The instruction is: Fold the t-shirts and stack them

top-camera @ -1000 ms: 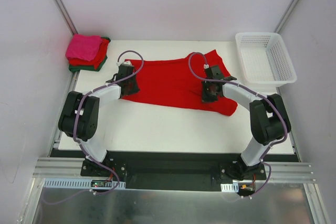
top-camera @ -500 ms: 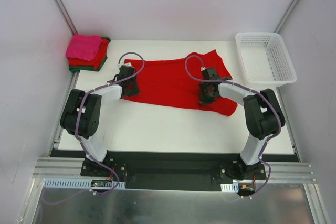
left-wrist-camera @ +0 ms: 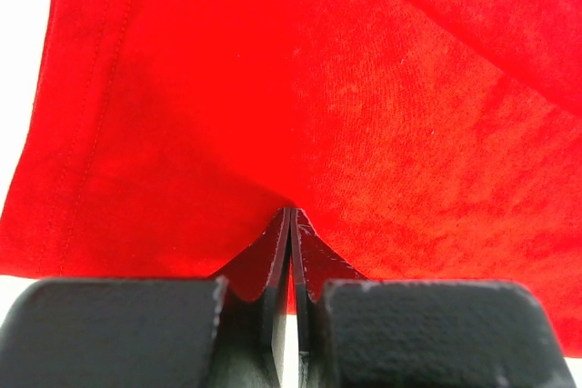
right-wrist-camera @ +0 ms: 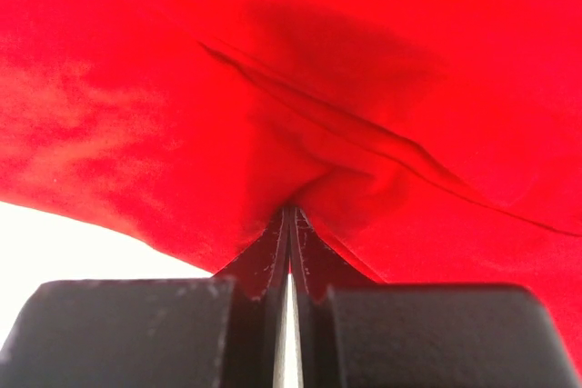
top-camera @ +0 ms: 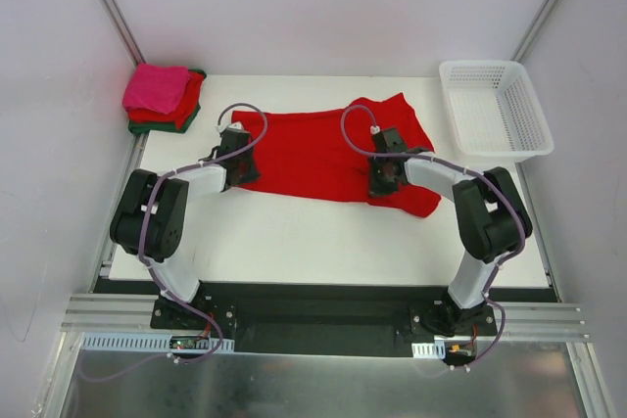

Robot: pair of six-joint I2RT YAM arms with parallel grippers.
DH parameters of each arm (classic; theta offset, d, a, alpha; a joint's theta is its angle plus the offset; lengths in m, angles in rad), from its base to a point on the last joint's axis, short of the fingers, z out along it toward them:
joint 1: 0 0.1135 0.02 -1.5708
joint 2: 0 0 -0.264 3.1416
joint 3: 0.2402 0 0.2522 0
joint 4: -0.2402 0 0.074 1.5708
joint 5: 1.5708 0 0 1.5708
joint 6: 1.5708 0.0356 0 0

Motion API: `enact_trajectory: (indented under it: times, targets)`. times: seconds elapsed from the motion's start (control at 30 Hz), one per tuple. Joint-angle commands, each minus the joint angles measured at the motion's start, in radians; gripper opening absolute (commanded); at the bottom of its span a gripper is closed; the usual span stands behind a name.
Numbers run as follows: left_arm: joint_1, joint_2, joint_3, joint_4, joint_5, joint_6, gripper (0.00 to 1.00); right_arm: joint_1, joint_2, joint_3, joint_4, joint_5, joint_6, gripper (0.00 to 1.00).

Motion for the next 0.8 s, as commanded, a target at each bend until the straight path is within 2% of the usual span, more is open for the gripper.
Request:
enact_trajectory:
  times: [0.0,0.1,0.37,0.77]
  targets:
    - [-0.005,-0.034,-0.064,-0.045,0.002,-0.033,0.0,0.039,-0.033,-0.062,-0.046,0.009,0.021,0.01]
    - [-0.008,-0.049,-0.089,-0.046,0.004,-0.041,0.0,0.064,-0.067,-0.084,-0.094,0.066,0.032,0.01]
    - [-0.007,-0.124,-0.182,-0.075,-0.007,-0.105,0.0,0.114,-0.142,-0.143,-0.164,0.096,0.093,0.01]
    - [-0.007,-0.374,-0.331,-0.218,-0.056,-0.17,0.0,0.225,-0.234,-0.222,-0.249,0.127,0.189,0.01]
